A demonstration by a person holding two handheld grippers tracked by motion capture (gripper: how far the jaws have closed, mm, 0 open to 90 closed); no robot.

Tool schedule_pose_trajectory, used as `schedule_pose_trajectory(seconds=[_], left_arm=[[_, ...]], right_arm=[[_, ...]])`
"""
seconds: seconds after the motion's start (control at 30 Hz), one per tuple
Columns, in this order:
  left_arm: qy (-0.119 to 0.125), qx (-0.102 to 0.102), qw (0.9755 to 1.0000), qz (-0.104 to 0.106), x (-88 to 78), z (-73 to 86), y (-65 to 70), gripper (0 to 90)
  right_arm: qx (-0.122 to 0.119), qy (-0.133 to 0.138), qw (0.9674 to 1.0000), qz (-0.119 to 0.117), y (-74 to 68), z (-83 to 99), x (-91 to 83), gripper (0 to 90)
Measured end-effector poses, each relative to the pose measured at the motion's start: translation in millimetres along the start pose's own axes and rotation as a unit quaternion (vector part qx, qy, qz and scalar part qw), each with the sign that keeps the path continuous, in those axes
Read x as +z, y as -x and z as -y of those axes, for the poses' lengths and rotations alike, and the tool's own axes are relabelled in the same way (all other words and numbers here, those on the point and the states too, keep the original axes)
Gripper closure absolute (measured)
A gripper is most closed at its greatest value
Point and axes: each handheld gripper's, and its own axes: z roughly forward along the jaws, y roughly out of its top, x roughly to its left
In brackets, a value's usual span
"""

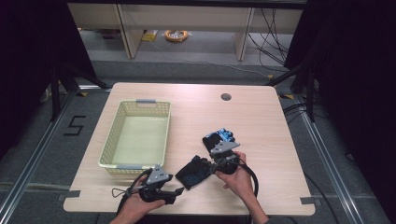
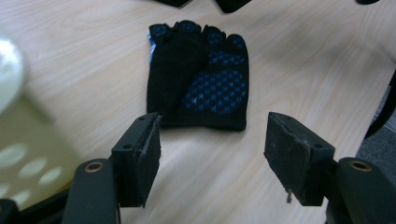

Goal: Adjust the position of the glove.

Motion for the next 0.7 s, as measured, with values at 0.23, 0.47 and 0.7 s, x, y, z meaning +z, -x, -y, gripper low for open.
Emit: schedule_pose_trajectory(seconds=[0.23,0.47,0.7], left_arm=[[-0.009,0.025,0.9992,-0.032,19.8,-17.8,4.9,36.0],[-0.023,0.012,0.9986,-0.047,36.9,-17.9,0.0,35.7],[-0.038,0.020,0.9978,-0.051,46.0,-18.4,-0.5,38.0]], right_arm=[[0.007,-0.017,0.9998,-0.010,4.8,-6.8,22.9,62.4],[0.005,-0.043,0.9989,-0.020,7.6,-7.9,33.0,63.2],[0.006,-0.038,0.9991,-0.016,8.5,-2.2,34.8,67.5]])
